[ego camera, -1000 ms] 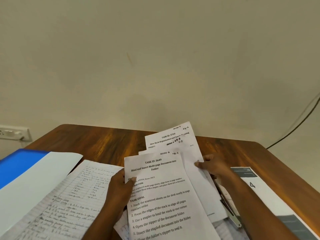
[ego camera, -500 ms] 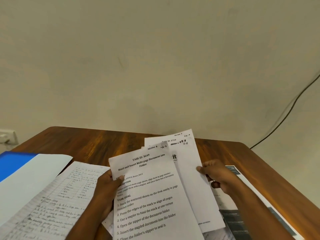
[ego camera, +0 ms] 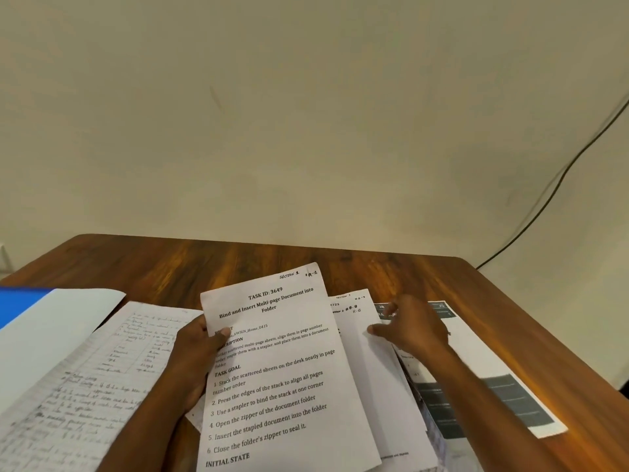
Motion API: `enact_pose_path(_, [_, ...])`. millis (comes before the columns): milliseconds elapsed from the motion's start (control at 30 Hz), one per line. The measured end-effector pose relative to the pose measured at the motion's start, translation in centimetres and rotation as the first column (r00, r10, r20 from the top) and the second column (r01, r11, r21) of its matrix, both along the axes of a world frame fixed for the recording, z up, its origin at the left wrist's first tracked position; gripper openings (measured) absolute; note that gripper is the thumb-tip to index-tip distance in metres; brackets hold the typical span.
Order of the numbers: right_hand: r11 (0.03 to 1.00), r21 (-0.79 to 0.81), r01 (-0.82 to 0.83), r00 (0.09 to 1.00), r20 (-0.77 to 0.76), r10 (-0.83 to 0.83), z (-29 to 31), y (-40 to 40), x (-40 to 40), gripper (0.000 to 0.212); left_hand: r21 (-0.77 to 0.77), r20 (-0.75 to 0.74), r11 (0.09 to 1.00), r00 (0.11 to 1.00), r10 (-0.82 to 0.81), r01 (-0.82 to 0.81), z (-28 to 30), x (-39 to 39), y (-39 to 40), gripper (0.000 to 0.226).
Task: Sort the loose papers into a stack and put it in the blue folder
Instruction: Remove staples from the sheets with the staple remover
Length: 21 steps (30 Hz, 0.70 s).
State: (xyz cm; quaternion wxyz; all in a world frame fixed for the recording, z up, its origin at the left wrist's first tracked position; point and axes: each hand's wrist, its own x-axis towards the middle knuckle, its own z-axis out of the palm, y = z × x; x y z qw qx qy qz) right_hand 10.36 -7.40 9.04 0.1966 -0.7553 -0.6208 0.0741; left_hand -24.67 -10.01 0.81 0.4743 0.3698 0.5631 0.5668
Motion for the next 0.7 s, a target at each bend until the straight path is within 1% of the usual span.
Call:
enact_pose_path(67, [0.999,-0.035,-0.03,0.998,-0.051,0.028,-0.1,0.8,-1.1,0.058,0.007,0.008,1.0,1.0,-0.002,0.002,-0.1,0.0,0.1,0.022])
enact_pose_path(100, [0.997,-0.072,-0.038,0.998,-0.047,0.035,0.0,1.0,-1.6,0.06,0.011,0.014,1.0,1.0,-0.005,0.005,-0.2,0.0,0.1,0.022])
enact_pose_path(167, [0.992,-0.119,-0.033,0.999,-0.044,0.028,0.1,1.4,-2.4,0.061,0.019,0.031,1.0,0.999,-0.02,0.019,-0.2,0.0,0.0,0.021])
enact_pose_path(200, [0.991,-0.132,-0.022,0.997,-0.073,0.012,-0.1,1.6,-2.6,0.061,0.02,0.041,0.999,0.999,-0.026,0.025,-0.2,0.0,0.0,0.021])
enact_pose_path(267, [0.992,-0.13,0.0,0.989,-0.148,-0.019,-0.4,2.0,-2.8,0.058,0.026,0.055,0.999,0.998,-0.04,0.038,-0.2,0.0,0.1,0.021])
enact_pose_path(333, [0.996,-0.089,-0.02,0.969,-0.248,-0.002,-1.0,2.3,-2.9,0.044,0.032,0.063,0.998,0.997,-0.051,0.049,-0.2,0.0,0.1,0.022])
enact_pose_path(367, [0.998,-0.052,-0.044,0.946,-0.323,0.025,-1.4,2.4,-2.7,0.035,0.035,0.066,0.998,0.996,-0.053,0.05,-0.2,0.1,0.0,0.022])
enact_pose_path(433, [0.995,0.063,-0.071,0.87,-0.484,0.093,-1.8,2.3,-2.6,0.017,0.044,0.077,0.998,0.995,-0.057,0.054,-0.3,0.0,0.0,0.022])
enact_pose_path(500, [0.985,0.16,-0.064,0.773,-0.616,0.151,-1.4,2.0,-2.4,0.007,0.044,0.106,0.997,0.992,-0.073,0.069,-0.3,0.0,0.1,0.023])
enact_pose_path(567, [0.979,0.2,-0.048,0.674,-0.717,0.179,-0.7,1.3,-2.4,0.005,0.045,0.131,0.996,0.988,-0.085,0.08,-0.2,0.0,0.1,0.025])
enact_pose_path(633, [0.978,0.204,-0.029,0.59,-0.787,0.182,0.0,0.7,-2.5,0.005,0.059,0.137,0.994,0.986,-0.096,0.088,-0.1,0.0,0.0,0.025])
enact_pose_path(700, [0.979,0.201,-0.023,0.544,-0.82,0.181,0.3,0.4,-2.6,0.006,0.069,0.145,0.993,0.984,-0.107,0.098,0.1,0.1,-0.2,0.024])
